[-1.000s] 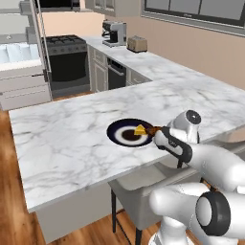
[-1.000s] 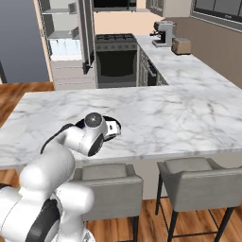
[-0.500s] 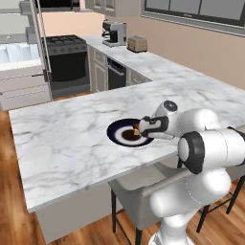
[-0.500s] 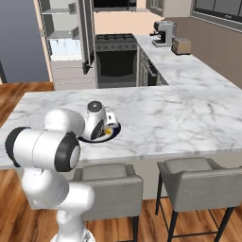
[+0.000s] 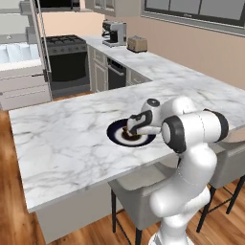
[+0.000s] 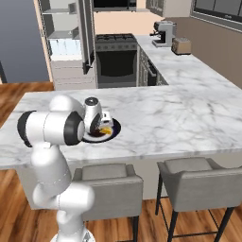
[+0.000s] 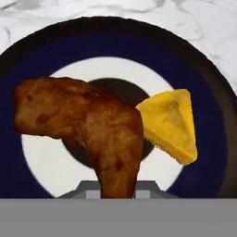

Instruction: Take the cheese, chicken drumstick, and garlic from the fridge and place them on the plate on the dining counter to create an appetizer plate.

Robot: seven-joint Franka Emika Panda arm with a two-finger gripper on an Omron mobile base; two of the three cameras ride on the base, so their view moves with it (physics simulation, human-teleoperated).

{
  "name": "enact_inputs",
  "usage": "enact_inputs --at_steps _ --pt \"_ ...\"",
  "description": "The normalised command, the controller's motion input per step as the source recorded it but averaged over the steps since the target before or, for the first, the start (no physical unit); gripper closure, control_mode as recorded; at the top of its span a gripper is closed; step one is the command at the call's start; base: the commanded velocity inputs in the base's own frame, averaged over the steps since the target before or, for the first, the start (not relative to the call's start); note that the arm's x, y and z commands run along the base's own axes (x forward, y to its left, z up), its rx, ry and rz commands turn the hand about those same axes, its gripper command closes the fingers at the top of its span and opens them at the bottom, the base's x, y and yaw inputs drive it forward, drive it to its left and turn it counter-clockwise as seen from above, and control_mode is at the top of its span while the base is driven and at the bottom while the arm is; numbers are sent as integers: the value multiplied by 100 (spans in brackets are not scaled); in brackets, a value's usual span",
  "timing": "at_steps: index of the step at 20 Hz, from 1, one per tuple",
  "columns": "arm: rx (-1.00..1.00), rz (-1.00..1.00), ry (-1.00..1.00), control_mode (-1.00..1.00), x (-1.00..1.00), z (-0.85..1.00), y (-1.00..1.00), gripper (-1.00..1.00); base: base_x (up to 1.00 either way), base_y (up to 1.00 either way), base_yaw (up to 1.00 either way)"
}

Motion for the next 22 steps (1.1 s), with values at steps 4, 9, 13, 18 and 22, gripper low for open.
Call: enact_inputs --at_steps 4,9,13,18,22 --pt "-1 0 11 -100 52 -47 33 100 0 0 0" --pt "0 0 11 -100 71 -45 23 100 0 0 0" --pt "-4 -1 12 -100 32 -70 17 -100 0 0 0" --pt "0 -13 -6 -100 -73 3 -15 -100 0 0 0" --pt "0 -8 -21 -100 -68 48 -41 -100 0 0 0"
